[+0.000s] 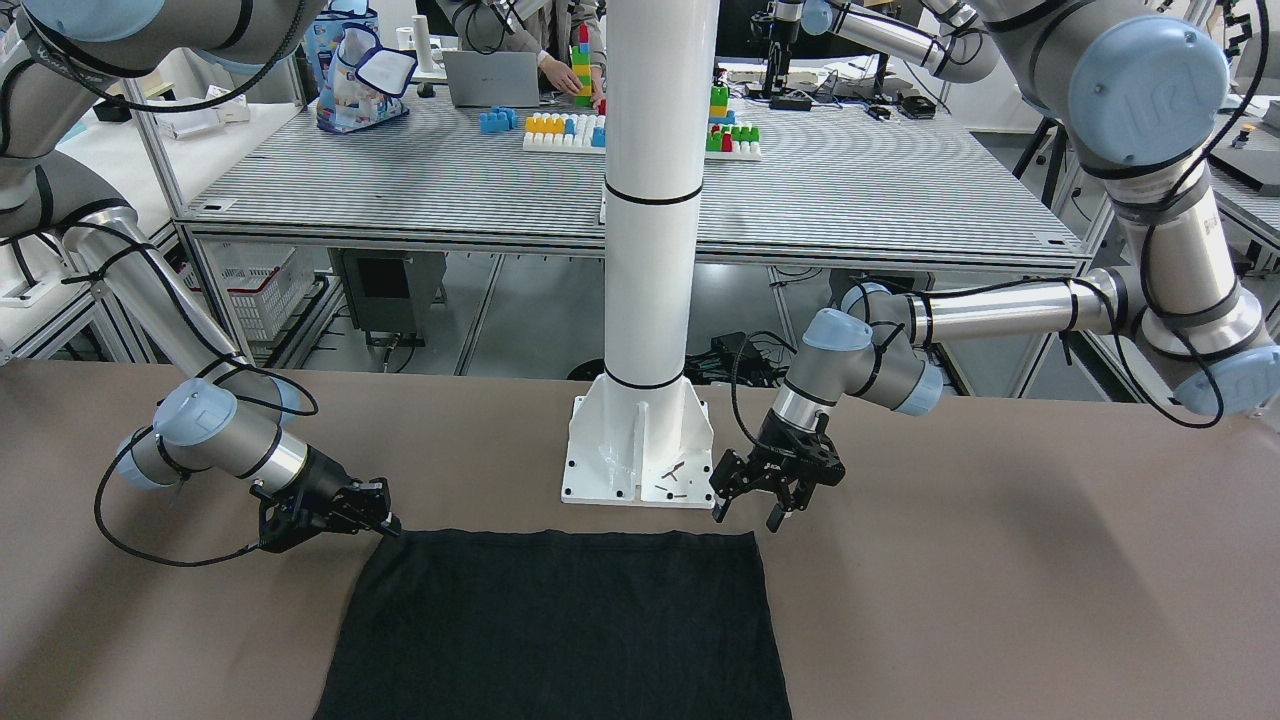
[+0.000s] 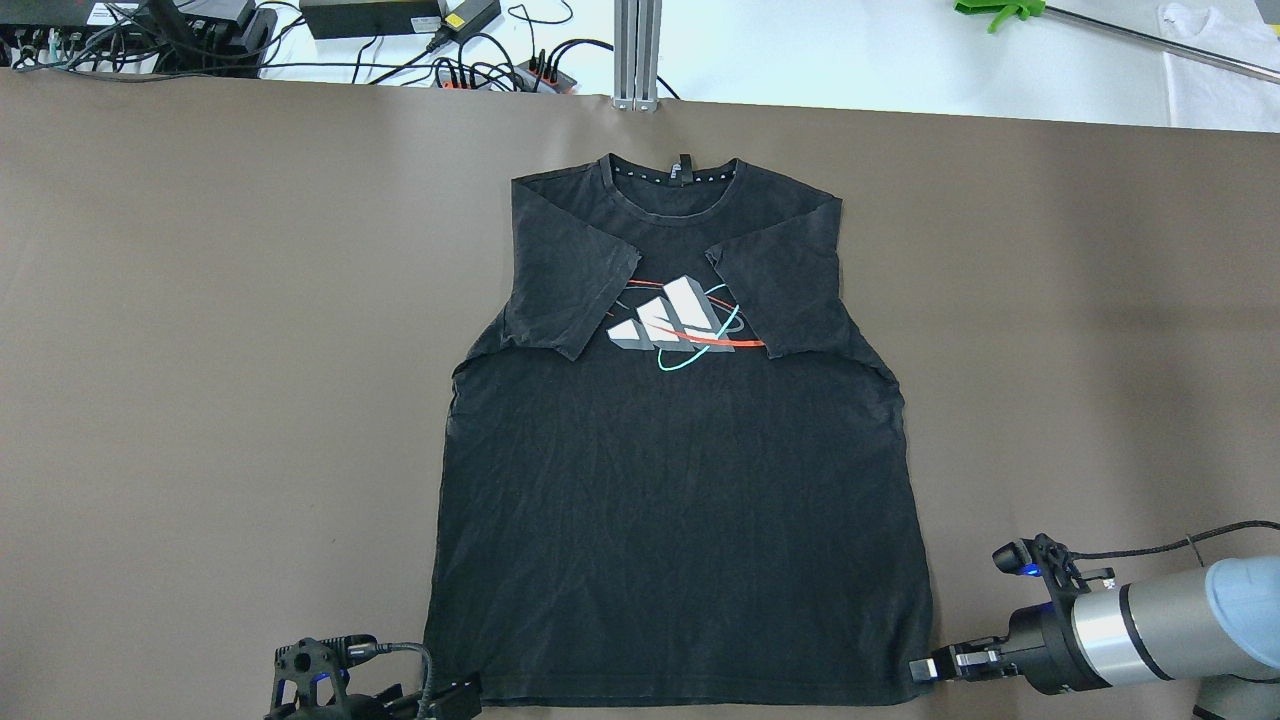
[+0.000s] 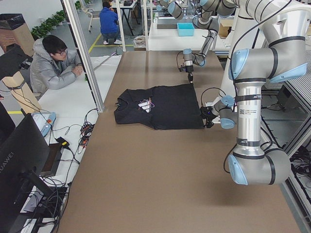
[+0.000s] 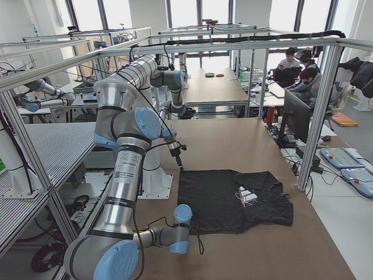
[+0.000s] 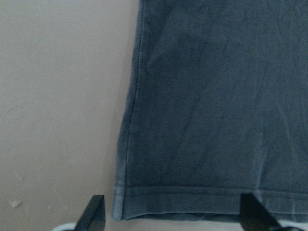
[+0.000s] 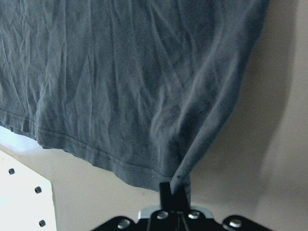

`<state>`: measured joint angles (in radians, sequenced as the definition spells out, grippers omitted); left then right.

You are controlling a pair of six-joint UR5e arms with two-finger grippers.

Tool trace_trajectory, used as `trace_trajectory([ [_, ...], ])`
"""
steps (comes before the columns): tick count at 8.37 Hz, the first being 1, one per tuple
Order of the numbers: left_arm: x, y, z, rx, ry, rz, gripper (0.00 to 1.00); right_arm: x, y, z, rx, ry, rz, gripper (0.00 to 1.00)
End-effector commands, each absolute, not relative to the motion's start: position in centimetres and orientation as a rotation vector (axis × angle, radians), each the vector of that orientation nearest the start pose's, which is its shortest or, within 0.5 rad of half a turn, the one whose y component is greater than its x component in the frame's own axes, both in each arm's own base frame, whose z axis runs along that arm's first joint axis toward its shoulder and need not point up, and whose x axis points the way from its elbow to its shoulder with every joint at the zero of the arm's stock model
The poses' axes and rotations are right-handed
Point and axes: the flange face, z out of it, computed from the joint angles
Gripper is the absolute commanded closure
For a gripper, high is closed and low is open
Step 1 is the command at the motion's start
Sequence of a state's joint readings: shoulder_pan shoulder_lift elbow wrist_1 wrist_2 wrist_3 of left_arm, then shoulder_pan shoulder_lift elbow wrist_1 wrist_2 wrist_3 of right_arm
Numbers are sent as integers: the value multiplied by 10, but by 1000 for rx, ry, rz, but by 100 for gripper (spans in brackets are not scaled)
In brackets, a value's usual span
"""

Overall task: Fold clothes
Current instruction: 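Grasp the near hem corners with the right gripper, then the left gripper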

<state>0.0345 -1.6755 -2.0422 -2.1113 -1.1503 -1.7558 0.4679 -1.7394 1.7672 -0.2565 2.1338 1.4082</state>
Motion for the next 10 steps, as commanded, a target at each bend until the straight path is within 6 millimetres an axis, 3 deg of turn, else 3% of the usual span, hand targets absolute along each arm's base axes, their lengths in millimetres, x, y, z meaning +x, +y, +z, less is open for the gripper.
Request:
trace_trajectory([
  [1,513,-153,332,265,1119,-365,0,-344,-264,493,-46,-1380,-123,100],
  [10,530,-151,344,272,1091,-357,0,-344,-264,493,-45,-1380,-121,100],
])
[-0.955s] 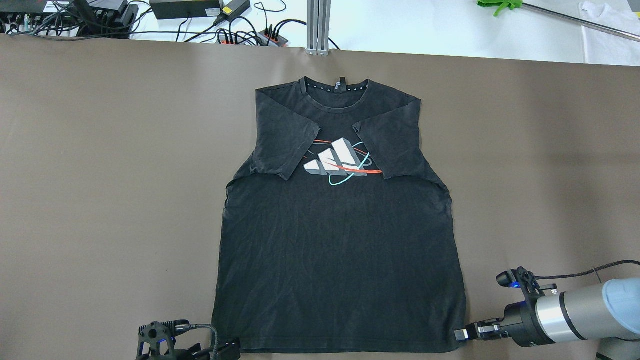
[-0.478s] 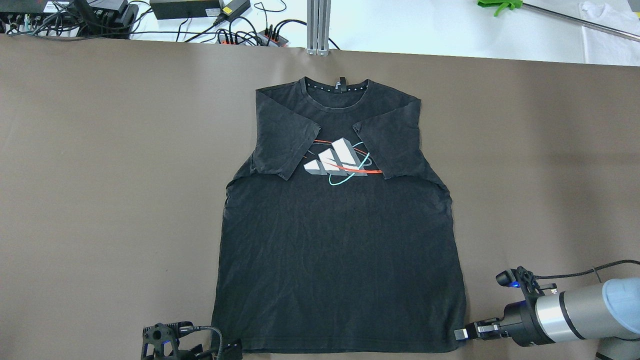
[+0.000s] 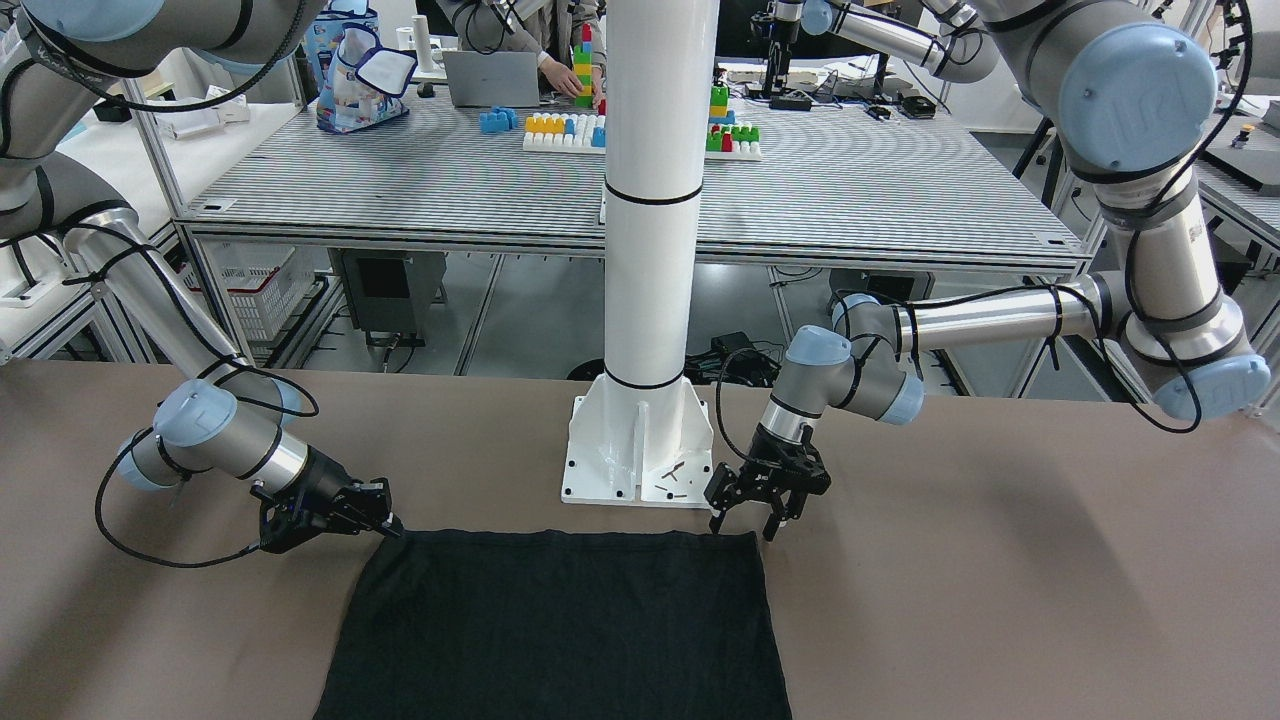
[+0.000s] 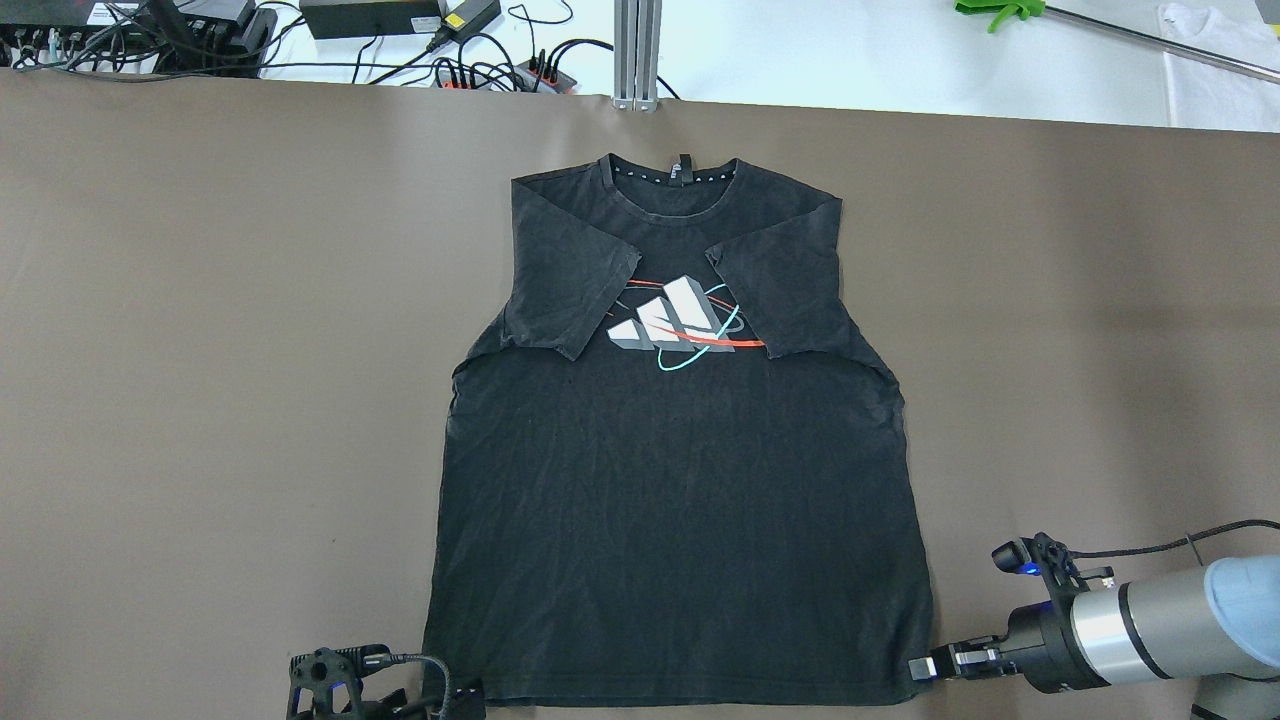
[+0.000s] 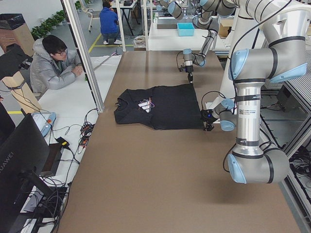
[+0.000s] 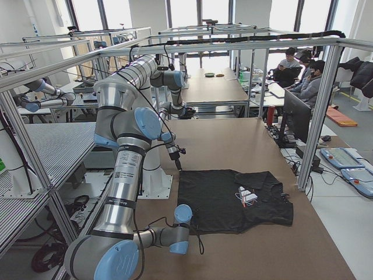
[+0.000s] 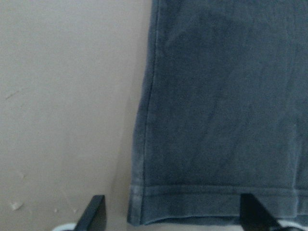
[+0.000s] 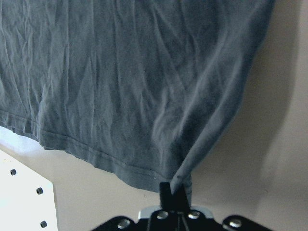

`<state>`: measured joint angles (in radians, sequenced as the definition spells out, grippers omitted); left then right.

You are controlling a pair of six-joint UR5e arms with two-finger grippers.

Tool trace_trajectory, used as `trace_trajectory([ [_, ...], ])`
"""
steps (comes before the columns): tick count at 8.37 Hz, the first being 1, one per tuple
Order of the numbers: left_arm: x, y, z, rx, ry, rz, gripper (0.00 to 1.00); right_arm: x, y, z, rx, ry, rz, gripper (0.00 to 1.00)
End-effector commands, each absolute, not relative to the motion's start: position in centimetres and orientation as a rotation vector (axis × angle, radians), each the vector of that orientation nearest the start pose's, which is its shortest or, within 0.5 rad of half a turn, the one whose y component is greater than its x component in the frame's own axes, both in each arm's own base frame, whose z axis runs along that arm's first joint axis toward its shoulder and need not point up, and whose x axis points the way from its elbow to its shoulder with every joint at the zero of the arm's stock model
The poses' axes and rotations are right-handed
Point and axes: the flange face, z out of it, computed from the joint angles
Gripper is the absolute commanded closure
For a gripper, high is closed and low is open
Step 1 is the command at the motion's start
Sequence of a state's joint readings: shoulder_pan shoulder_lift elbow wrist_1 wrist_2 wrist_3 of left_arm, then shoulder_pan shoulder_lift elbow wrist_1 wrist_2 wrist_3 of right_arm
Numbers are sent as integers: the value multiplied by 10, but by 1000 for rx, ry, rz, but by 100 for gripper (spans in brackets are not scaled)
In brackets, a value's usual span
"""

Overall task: Fold clothes
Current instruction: 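Grasp the near hem corners with the right gripper, then the left gripper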

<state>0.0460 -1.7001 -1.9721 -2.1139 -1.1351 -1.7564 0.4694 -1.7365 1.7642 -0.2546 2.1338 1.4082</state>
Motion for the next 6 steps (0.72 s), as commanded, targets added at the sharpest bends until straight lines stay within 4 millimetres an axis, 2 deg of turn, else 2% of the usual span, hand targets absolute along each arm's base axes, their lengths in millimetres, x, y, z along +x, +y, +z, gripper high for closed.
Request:
trace_trajectory([
  [1,531,-151,347,273,1083,-356,1,-344,-264,493,-46,-1378,-121,100],
  [2,531,-151,346,273,1086,-357,40,-345,-265,492,-45,-1381,-122,100],
  [3,532,-151,342,273,1092,-359,84,-344,-264,493,-46,-1378,-121,100],
  [4,531,-151,340,272,1097,-359,100,-344,-264,493,-46,-1378,-121,100],
  [6,530,-152,337,268,1102,-358,100,-344,-264,493,-46,-1378,-121,100],
])
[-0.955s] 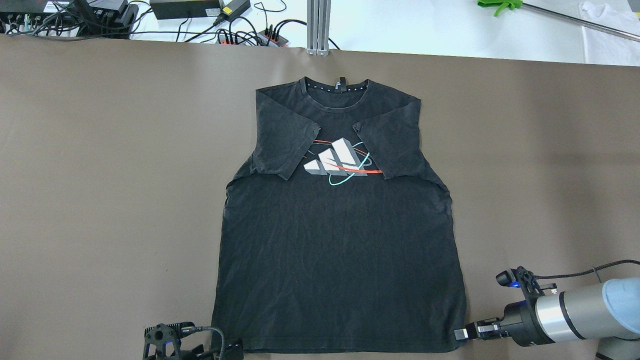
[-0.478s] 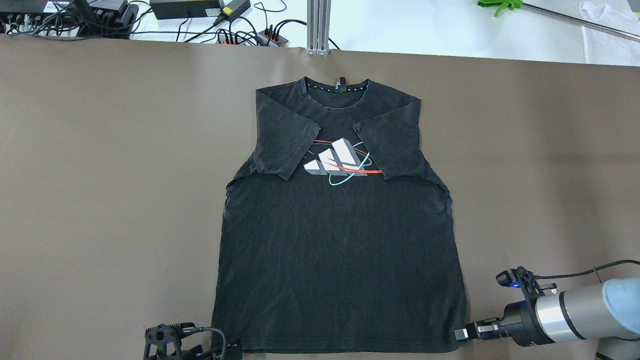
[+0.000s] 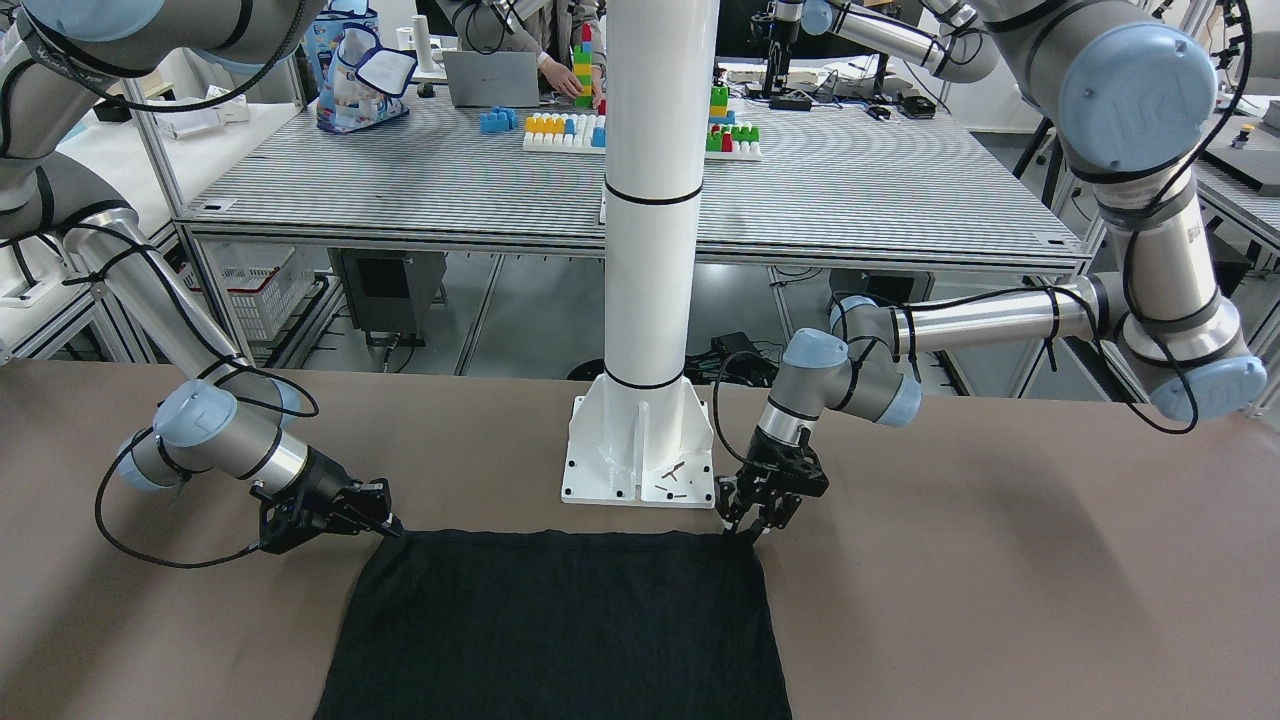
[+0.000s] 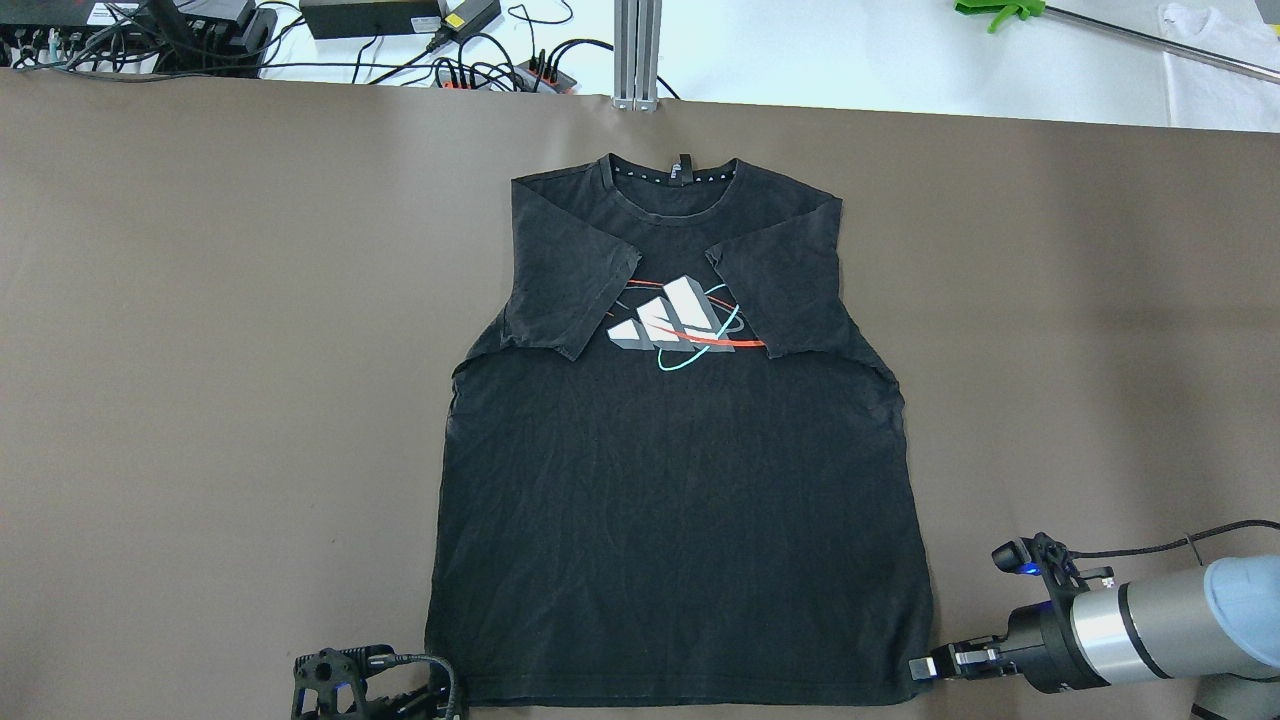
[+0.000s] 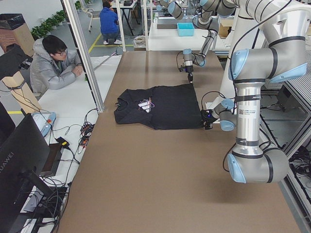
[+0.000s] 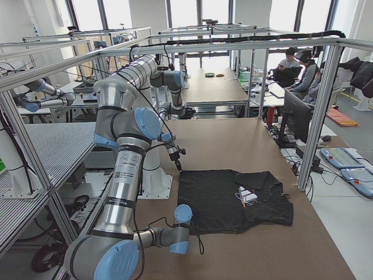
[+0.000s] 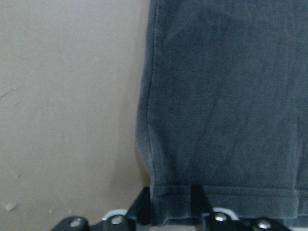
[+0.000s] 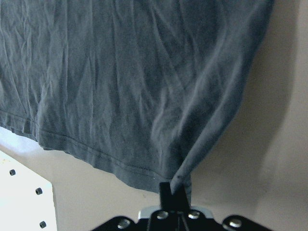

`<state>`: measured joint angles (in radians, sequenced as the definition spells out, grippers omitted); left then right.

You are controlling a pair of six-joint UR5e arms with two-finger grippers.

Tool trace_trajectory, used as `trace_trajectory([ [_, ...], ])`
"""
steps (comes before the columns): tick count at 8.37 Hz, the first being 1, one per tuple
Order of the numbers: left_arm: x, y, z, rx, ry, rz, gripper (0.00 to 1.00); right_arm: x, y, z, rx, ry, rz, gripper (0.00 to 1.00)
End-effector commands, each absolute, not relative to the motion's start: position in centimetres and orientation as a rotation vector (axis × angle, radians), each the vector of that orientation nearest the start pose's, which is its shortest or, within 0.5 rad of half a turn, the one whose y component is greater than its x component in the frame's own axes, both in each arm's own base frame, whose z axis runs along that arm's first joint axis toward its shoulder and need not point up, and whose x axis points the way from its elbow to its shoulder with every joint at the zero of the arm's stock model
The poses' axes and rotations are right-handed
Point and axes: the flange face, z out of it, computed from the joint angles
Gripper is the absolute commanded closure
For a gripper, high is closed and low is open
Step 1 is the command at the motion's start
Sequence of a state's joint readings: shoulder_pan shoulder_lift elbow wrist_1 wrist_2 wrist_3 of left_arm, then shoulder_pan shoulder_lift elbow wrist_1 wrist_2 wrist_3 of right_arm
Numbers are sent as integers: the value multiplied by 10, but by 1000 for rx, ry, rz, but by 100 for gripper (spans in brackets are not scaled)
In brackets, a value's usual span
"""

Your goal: Fold clothes

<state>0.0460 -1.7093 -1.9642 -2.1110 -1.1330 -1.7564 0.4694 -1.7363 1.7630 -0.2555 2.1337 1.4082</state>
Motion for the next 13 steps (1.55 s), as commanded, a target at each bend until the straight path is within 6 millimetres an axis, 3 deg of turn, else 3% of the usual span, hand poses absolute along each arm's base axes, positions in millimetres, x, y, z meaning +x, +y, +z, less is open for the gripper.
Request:
trace_trajectory([
  [1,529,-154,332,264,1112,-360,100,-344,-264,493,-47,-1378,-122,100],
  [2,527,-157,329,268,1116,-360,100,-344,-264,493,-47,-1378,-122,100],
  [3,512,-163,320,274,1135,-366,100,-344,-264,490,-46,-1387,-127,100],
  [4,471,-170,304,259,1173,-367,100,-338,-263,475,-39,-1412,-138,100],
  [5,415,-179,290,229,1201,-355,100,-330,-258,447,-36,-1461,-151,100],
  [6,376,-184,279,201,1223,-354,100,-322,-251,426,-57,-1498,-196,100],
  [7,367,-183,270,191,1244,-350,100,-309,-244,413,-78,-1521,-231,100],
  [9,362,-155,244,135,1316,-292,100,-281,-222,383,-153,-1579,-330,100],
  [10,355,-150,234,122,1342,-283,100,-268,-212,375,-208,-1653,-335,100],
  [13,298,-137,179,-20,1485,-192,100,-237,-198,375,-246,-1777,-408,100],
])
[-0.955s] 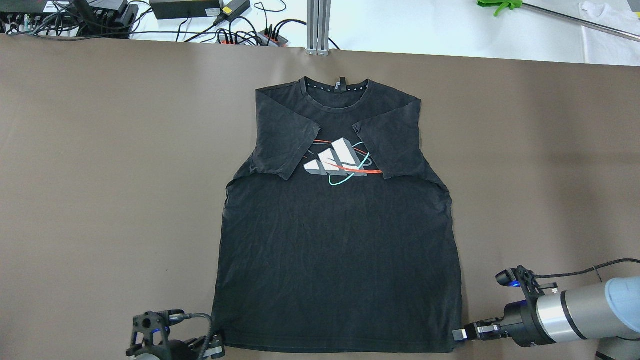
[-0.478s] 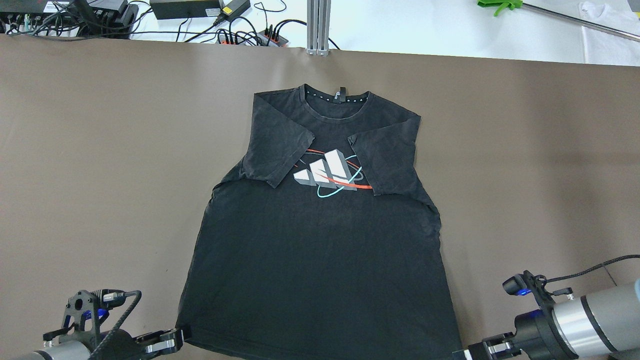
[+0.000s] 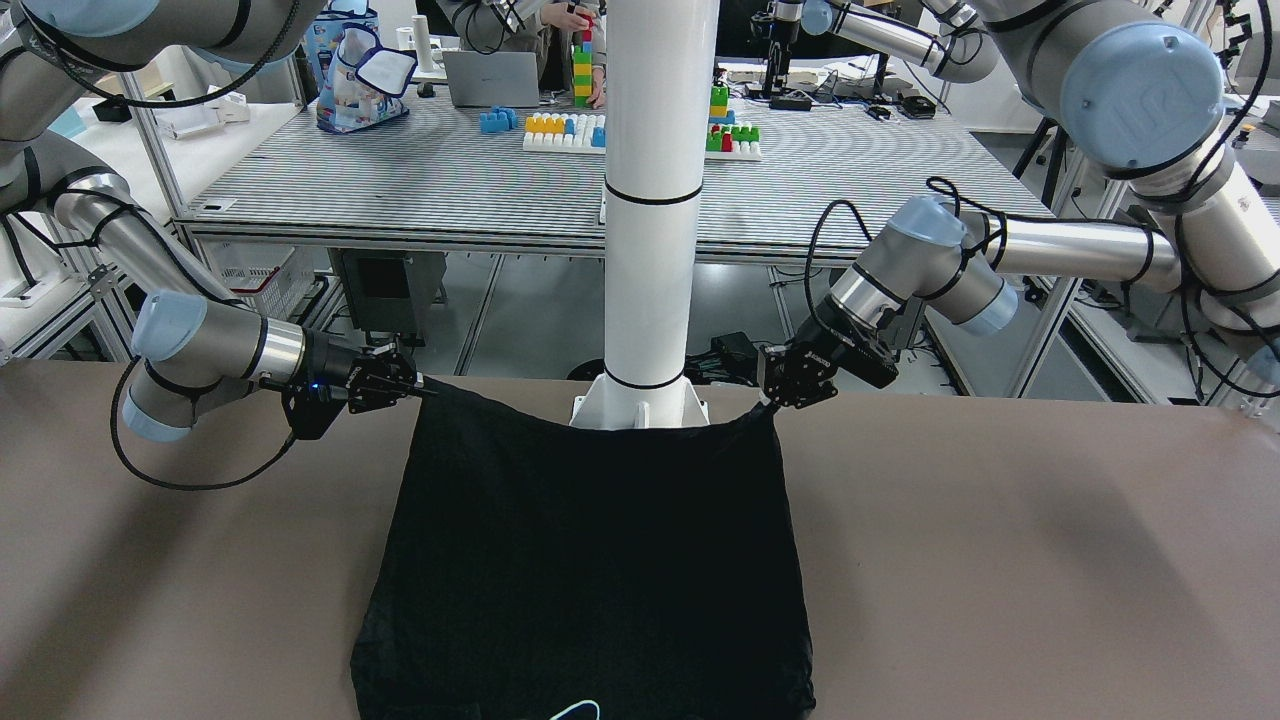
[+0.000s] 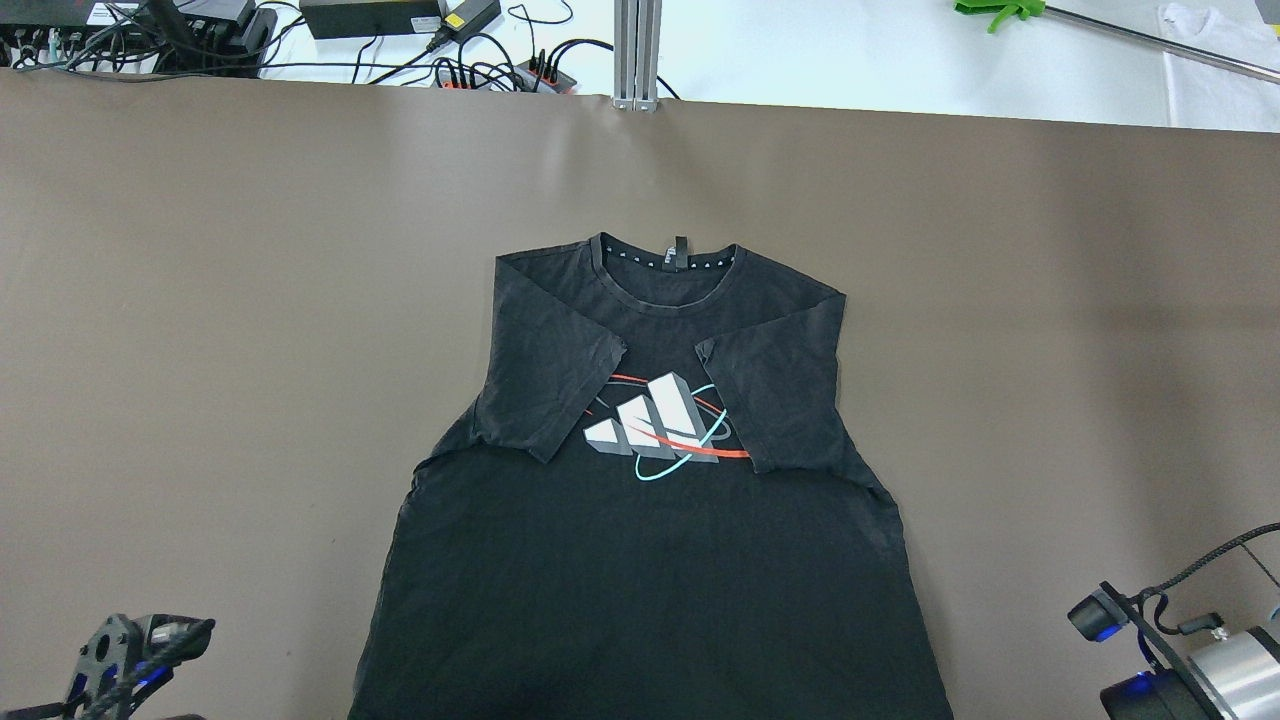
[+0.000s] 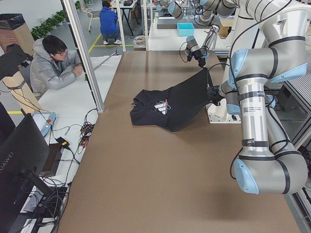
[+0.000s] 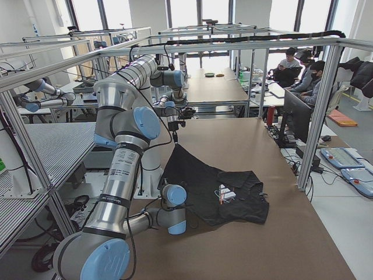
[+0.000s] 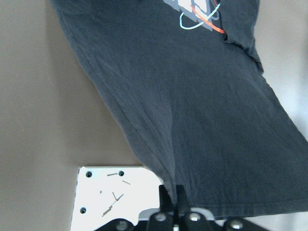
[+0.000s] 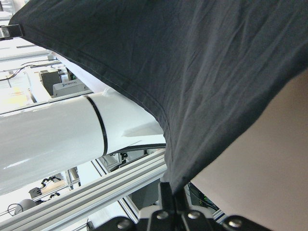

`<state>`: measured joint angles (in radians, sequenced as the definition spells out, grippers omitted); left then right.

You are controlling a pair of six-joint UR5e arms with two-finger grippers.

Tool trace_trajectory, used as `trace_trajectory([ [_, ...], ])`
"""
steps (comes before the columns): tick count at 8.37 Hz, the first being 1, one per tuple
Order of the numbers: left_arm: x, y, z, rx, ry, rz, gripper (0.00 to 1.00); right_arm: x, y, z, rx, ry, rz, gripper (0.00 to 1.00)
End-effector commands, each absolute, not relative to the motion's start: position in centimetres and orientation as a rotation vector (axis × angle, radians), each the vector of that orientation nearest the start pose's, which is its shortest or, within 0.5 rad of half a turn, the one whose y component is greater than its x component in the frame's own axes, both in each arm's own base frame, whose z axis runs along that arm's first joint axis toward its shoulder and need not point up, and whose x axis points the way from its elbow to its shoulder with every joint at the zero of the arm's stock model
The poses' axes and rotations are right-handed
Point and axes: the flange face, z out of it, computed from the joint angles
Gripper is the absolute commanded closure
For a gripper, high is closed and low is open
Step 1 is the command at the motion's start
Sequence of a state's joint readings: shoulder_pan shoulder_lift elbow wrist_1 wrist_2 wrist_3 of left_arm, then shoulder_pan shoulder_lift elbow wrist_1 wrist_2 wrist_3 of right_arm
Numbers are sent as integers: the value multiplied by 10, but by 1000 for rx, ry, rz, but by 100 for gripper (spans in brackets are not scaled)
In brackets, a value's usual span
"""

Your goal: Fold clothes

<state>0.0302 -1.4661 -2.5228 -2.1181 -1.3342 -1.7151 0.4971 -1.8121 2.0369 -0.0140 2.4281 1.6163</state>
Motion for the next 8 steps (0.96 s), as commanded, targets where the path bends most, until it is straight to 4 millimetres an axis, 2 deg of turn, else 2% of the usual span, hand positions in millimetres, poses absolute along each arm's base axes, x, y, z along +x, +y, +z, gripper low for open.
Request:
trace_trajectory([
  [1,294,-134,176,-56,1494,-161,100,-228,-198,374,-254,-1790,-433,100],
  [3,292,-142,177,-33,1491,-185,100,-221,-212,382,-239,-1775,-406,100],
  [4,290,-154,181,-1,1480,-218,100,-226,-231,386,-205,-1774,-376,100],
  [6,310,-175,197,52,1439,-254,100,-237,-268,393,-152,-1768,-314,100],
  [7,314,-181,186,67,1472,-268,100,-236,-283,395,-134,-1758,-286,100],
  [8,317,-185,176,76,1500,-278,100,-225,-297,392,-99,-1749,-240,100],
])
